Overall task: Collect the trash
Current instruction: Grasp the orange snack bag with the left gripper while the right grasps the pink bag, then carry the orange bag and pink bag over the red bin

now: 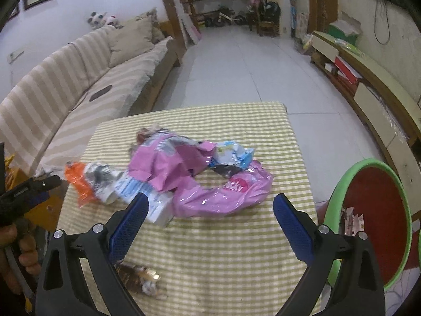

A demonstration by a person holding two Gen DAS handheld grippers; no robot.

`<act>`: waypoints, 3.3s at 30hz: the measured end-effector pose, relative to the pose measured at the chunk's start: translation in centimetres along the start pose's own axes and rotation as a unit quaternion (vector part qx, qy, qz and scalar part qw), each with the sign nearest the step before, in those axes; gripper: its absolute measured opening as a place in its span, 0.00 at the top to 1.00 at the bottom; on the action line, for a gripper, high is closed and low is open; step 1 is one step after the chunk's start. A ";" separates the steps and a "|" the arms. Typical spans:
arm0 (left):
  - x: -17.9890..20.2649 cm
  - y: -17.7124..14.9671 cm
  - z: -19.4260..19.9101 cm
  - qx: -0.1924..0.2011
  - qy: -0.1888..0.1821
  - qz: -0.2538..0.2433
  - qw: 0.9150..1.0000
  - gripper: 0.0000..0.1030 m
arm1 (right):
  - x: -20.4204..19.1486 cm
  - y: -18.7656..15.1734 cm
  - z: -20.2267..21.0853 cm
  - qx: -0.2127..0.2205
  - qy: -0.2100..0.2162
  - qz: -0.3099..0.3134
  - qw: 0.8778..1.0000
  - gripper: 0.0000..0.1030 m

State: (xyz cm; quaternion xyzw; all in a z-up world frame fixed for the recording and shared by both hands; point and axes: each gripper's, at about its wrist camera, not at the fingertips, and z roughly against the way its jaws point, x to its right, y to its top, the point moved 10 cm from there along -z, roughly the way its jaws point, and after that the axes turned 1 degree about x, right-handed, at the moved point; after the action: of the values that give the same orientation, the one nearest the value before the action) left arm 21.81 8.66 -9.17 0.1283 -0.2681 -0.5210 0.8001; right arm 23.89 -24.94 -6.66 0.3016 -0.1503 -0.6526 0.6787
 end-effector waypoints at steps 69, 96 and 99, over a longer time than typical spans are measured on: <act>7.5 -1.3 10.2 0.072 -0.056 -0.091 0.992 0.54 | 1.9 0.0 9.2 0.038 0.056 -0.048 0.997 0.90; 34.9 -10.9 6.8 -0.004 -0.193 -0.290 0.937 0.54 | 21.5 -1.8 15.8 0.088 -0.045 -0.146 0.984 0.90; 37.8 -12.1 6.0 -0.013 -0.201 -0.309 0.930 0.54 | 24.2 -2.3 15.7 0.088 -0.061 -0.160 0.981 0.90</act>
State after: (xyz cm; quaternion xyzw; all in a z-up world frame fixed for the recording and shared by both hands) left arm 21.03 -30.18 1.04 0.0867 -0.3637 -0.7605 0.5308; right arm 15.18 -51.82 -0.46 0.3394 -0.1981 -0.7540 0.5263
